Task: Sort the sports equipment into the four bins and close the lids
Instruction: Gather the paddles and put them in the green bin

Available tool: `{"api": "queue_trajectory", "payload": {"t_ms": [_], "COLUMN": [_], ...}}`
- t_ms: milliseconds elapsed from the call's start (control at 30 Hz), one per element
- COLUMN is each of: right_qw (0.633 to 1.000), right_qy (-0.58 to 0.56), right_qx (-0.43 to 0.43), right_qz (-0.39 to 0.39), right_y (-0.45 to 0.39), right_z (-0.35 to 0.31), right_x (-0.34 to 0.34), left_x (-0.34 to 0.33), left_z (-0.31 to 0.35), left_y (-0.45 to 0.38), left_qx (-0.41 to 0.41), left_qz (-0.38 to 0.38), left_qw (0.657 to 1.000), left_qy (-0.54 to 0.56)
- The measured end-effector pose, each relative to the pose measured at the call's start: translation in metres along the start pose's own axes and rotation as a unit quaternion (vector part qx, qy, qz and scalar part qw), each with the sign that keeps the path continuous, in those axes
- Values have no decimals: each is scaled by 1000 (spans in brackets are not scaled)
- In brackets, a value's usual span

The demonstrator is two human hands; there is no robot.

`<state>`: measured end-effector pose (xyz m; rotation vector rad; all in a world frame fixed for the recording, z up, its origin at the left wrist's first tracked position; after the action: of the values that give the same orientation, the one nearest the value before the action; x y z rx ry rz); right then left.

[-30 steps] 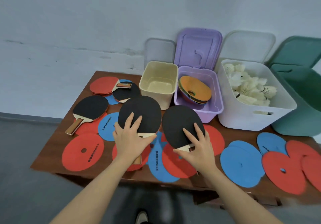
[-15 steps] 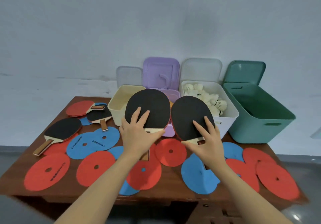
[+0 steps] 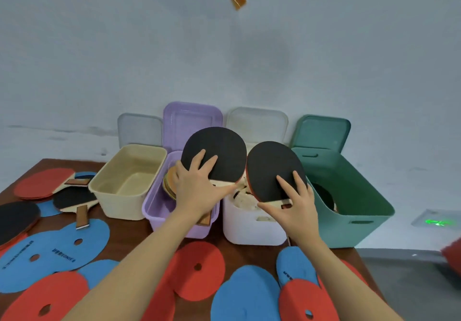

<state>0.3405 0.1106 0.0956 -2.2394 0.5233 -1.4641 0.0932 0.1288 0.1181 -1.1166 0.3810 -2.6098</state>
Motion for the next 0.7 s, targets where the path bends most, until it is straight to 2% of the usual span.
{"api": "queue_trajectory", "payload": {"t_ms": [167,433,700], "right_qw": [999,997,984], "right_qy": [40,53,81], "right_qx": [10,-44,-105], "right_qz": [7,-22,-117], "right_y": [-44,-85,-145], "right_z": [28,100,203], "right_x": [5,-2,-5], "left_x": [-36,-99,-156], "left_z": [15,56,104], "left_y": [-42,-85,-107], "left_qx": [-15,-30,-4], "left_qz": [-27,-69,-59], "left_qw": [999,997,998], "left_qy": [14,15,8]}}
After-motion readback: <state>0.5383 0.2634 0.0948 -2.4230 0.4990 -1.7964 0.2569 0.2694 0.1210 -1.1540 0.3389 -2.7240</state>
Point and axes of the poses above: each hand's wrist, its own y-axis away from the middle knuckle, its own x-axis out of the back of the hand, z = x × y, the point moved 7 cm from there along -y, towards the middle knuckle, and after that the axes turned 13 degrees about y, right-handed, at the moved point
